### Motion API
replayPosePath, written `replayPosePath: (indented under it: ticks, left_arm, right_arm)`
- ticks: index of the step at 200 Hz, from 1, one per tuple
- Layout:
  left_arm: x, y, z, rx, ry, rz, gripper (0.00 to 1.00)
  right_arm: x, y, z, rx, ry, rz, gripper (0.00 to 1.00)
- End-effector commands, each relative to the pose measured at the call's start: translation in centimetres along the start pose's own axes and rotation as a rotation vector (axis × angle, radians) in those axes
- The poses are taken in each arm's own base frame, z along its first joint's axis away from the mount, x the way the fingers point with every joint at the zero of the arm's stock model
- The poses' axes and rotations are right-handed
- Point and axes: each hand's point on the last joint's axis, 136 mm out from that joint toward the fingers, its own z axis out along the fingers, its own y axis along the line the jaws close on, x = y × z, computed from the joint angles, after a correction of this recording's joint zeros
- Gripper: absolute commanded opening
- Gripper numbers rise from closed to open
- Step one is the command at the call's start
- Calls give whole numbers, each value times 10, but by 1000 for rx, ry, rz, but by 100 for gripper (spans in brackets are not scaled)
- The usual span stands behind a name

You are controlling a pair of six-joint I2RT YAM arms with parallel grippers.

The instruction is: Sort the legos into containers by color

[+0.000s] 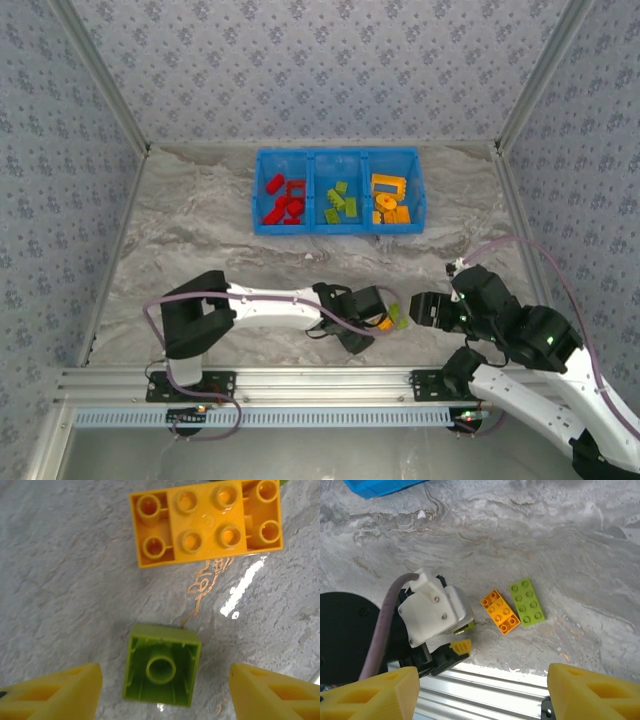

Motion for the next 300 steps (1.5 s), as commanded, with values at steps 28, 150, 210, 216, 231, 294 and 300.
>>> replayPosePath:
  ticks: [28, 150, 210, 216, 231, 294, 300]
  left_arm:
    - [3, -6, 14, 14, 41, 51, 54]
    - [-81, 98, -86, -95, -226, -239, 26]
    - [-129, 221, -110, -338, -222, -418, 27]
    - [-135, 233, -109, -365, -219, -432, 27]
    - [-148, 257, -103, -427, -203, -447, 27]
    - [-167, 315, -67, -679, -131, -500, 24]
    - [-167, 317, -63, -680, -129, -507, 24]
  right_arm:
    - [13, -9, 1, 25, 45, 41, 70]
    - [-29, 73, 13, -284, -74, -154, 69]
    - [-94, 90, 34, -129, -295, -223, 68]
    - [-99, 89, 37, -104, -314, -223, 68]
    - [-108, 88, 47, -52, -354, -230, 67]
    - [-133, 96, 80, -8, -480, -235, 68]
    - [-133, 97, 82, -4, -473, -236, 68]
